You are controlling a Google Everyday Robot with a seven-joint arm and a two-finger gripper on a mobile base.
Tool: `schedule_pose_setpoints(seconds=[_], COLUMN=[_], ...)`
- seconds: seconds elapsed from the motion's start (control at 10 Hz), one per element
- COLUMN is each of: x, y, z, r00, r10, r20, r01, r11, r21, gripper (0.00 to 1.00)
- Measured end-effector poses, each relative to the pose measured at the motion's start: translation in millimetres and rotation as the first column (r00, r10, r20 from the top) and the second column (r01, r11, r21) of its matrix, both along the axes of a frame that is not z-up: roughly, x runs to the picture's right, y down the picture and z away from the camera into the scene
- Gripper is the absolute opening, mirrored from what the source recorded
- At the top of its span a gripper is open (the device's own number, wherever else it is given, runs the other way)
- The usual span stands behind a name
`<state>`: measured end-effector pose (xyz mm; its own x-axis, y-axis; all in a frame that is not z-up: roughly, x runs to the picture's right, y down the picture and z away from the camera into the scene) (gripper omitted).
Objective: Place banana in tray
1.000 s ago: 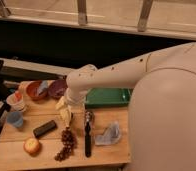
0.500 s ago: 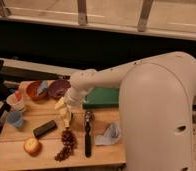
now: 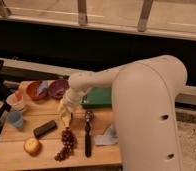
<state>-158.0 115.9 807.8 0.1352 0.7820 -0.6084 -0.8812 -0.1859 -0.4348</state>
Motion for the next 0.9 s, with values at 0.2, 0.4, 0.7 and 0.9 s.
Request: schedule_pose_setpoints(seconds=[0.2,0.4,0.7,0.9], x=[1,20,55,85], y=[1,-6,-30,-49], z=[-2.4,-16.0,-47.8,-58.2], r00=[1.0,0.999,0.993,0.985], r10=[0.004,0.019,0.049,0.088], r20=[-0.008,-0.044,-0.105,-0.151], r01=[-0.004,-0.018,-0.037,-0.063], r11=[1.0,0.9992,0.9925,0.9848], r21=[0.004,0.037,0.117,0.162], gripper=[0.2,0.02,0.0,0.0])
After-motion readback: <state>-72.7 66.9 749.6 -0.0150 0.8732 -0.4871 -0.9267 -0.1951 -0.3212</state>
